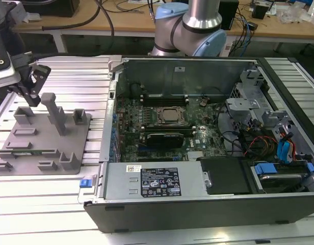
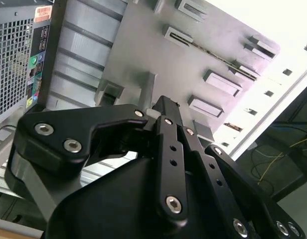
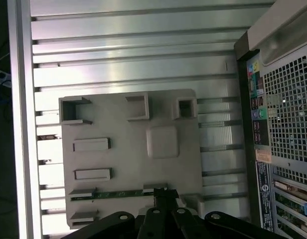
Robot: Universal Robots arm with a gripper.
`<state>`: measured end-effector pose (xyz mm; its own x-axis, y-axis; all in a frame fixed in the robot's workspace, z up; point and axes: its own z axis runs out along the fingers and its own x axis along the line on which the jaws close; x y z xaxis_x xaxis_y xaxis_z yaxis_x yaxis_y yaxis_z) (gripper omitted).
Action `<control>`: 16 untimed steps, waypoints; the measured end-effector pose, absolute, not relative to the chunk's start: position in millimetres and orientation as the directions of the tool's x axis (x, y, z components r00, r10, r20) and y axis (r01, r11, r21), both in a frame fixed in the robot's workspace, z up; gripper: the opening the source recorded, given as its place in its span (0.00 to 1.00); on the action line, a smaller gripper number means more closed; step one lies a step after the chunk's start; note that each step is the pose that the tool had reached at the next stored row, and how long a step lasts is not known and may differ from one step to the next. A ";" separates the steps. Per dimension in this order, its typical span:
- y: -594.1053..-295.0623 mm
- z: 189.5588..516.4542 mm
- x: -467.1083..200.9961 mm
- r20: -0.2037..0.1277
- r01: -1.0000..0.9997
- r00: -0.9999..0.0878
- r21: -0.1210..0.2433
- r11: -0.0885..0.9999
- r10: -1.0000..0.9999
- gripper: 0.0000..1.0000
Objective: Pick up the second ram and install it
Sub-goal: 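Reach for the second ram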
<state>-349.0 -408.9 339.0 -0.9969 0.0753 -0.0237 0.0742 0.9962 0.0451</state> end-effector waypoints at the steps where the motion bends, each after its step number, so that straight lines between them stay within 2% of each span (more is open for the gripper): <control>1: -409.2 337.3 -350.9 -0.024 0.074 -0.997 0.045 0.996 0.075 0.08; 16: -415.3 323.8 -369.4 -0.024 0.074 -0.997 0.045 0.996 0.075 0.08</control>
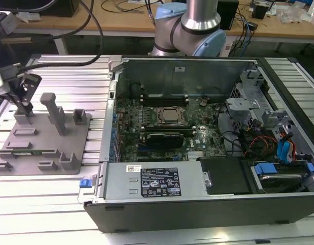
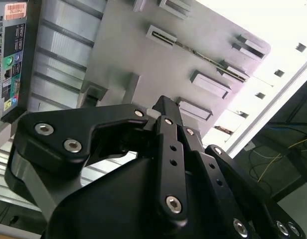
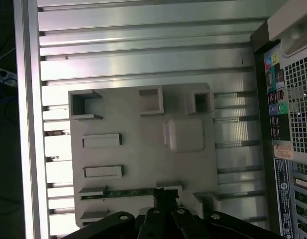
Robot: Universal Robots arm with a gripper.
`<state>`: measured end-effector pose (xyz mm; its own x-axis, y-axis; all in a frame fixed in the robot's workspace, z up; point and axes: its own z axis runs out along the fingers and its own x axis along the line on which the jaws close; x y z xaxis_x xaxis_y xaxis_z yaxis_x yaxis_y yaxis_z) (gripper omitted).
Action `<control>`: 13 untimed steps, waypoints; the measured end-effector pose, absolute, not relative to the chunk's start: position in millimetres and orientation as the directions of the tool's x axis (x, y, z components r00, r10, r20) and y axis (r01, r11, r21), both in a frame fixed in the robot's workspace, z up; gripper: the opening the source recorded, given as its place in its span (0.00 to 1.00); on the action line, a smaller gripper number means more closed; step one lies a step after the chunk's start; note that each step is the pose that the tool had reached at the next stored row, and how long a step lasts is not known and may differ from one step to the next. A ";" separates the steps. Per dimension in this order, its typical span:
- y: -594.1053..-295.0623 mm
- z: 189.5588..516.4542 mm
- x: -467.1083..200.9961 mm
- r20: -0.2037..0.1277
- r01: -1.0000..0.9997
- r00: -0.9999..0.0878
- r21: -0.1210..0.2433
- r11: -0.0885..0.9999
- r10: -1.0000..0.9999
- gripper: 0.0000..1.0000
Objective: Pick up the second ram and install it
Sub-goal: 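Reach for the second ram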
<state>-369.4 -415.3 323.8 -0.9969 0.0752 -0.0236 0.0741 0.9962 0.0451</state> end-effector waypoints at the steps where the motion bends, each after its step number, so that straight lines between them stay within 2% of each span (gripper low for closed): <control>1: -416.2 322.7 -371.2 -0.024 0.074 -0.997 0.045 0.996 0.075 0.08; 13: -426.3 308.1 -385.7 -0.024 0.074 -0.997 0.045 0.996 0.075 0.08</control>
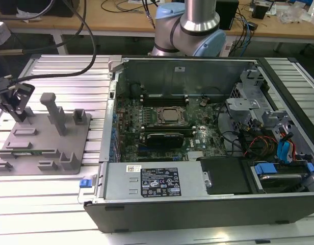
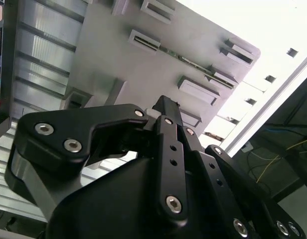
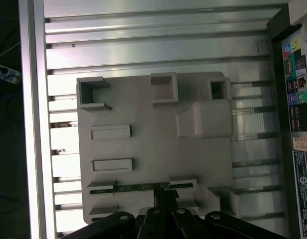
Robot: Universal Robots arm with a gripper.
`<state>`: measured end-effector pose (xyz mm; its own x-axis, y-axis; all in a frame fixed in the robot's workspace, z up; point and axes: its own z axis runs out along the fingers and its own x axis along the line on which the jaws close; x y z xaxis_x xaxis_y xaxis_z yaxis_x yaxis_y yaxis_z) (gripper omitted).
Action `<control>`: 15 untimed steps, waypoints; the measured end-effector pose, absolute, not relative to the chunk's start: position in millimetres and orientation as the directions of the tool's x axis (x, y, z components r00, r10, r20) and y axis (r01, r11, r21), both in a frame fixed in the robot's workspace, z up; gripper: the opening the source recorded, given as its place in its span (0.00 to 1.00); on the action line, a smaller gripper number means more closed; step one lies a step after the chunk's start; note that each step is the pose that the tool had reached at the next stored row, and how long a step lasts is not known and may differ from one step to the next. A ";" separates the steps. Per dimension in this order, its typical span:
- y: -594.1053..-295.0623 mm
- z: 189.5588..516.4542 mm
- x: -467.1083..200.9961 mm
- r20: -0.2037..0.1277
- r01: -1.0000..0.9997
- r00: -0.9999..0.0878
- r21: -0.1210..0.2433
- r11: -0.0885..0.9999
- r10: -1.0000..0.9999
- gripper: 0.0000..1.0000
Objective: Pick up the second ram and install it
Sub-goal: 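Reach for the second ram, then pick up the second ram and move it above second insertion slot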
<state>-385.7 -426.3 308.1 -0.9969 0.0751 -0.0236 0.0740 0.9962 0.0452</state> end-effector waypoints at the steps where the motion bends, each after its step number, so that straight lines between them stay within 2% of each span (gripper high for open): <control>1: -426.3 308.1 -385.7 -0.023 0.074 -0.997 0.045 0.996 0.075 0.08; 15: -426.2 307.7 -385.7 -0.023 0.063 -0.998 0.045 0.997 0.064 0.08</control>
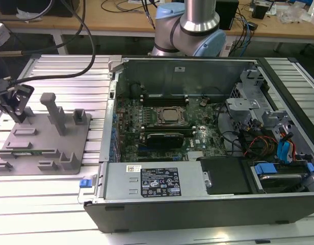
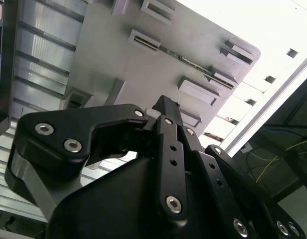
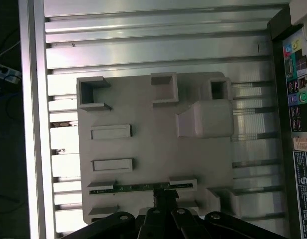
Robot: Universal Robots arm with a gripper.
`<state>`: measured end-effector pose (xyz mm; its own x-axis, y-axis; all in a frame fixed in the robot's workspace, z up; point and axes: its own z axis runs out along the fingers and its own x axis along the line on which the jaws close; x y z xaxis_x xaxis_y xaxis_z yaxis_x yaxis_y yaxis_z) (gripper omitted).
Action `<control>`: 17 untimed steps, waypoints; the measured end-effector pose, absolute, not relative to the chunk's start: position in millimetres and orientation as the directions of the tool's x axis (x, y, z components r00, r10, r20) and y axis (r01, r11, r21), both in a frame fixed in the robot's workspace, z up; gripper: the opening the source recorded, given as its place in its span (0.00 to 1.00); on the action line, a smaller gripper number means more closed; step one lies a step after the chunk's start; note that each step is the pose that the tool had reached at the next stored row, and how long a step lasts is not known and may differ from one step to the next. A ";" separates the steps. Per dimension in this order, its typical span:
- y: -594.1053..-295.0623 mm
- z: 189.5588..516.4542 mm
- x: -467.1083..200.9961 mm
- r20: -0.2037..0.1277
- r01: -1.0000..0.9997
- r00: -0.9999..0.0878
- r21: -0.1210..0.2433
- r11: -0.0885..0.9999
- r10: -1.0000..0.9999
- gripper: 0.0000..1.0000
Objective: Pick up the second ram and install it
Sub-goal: 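Pick up the second ram and move it above second insertion slot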
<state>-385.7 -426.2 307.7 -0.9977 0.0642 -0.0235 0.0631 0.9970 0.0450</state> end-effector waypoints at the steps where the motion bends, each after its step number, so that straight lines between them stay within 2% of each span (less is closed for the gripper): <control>1: -426.3 307.6 -385.6 -0.023 0.021 -0.999 0.045 0.999 0.022 0.08; 10: -426.3 306.5 -385.6 -0.024 -0.336 -0.942 0.045 0.941 -0.335 0.08; 17: -426.3 305.3 -385.6 -0.023 -0.565 -0.825 0.045 0.824 -0.565 0.08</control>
